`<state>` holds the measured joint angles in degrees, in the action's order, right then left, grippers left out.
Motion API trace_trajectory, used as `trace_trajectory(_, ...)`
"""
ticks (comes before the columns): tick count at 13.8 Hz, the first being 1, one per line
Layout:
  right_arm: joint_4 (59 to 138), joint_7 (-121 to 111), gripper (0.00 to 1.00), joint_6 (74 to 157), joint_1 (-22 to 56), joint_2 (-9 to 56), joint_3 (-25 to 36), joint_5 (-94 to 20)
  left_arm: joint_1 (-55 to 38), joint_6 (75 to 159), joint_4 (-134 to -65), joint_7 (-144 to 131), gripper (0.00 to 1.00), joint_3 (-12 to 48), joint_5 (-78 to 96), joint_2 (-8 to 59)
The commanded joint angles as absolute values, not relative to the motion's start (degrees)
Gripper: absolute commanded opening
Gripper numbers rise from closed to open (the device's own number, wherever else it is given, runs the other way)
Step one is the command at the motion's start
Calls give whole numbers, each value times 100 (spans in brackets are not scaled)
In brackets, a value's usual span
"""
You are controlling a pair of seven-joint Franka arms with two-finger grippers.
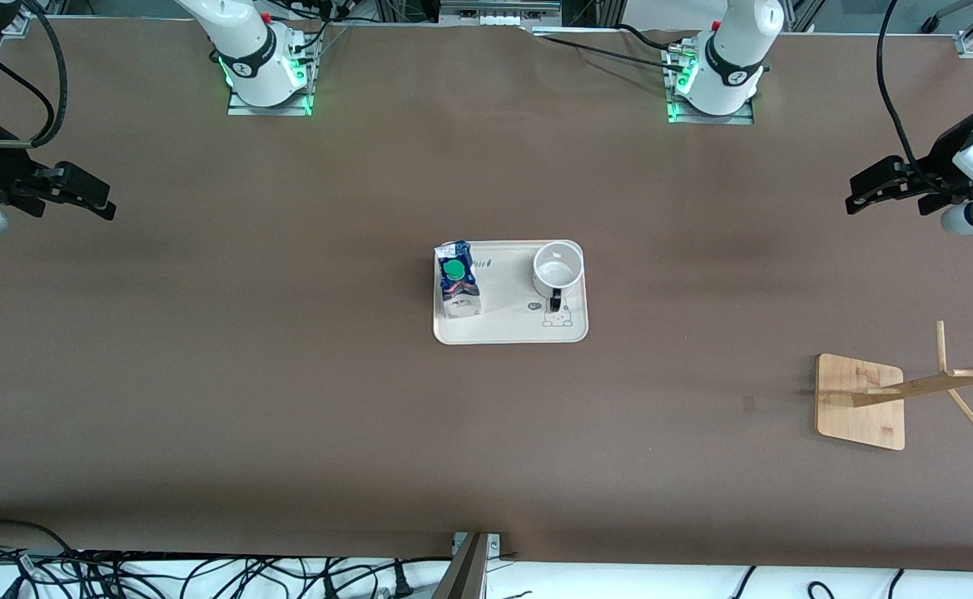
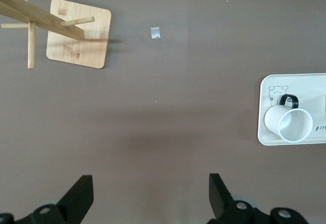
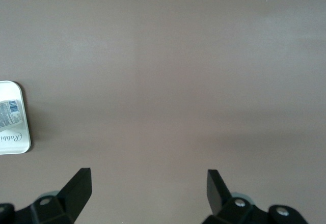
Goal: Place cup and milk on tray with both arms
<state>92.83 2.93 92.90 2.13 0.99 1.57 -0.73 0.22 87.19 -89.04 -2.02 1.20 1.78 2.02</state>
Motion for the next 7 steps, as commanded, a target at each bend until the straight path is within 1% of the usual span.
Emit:
trace_trajectory(1, 9264, 308, 100, 9290, 202, 62, 141, -18, -9, 8876, -8965, -71, 100, 114, 193, 184)
trace_trajectory(7, 9272, 316, 100, 9281, 202, 62, 141, -18, -9, 8868, -8982, -35, 100, 114, 185, 176)
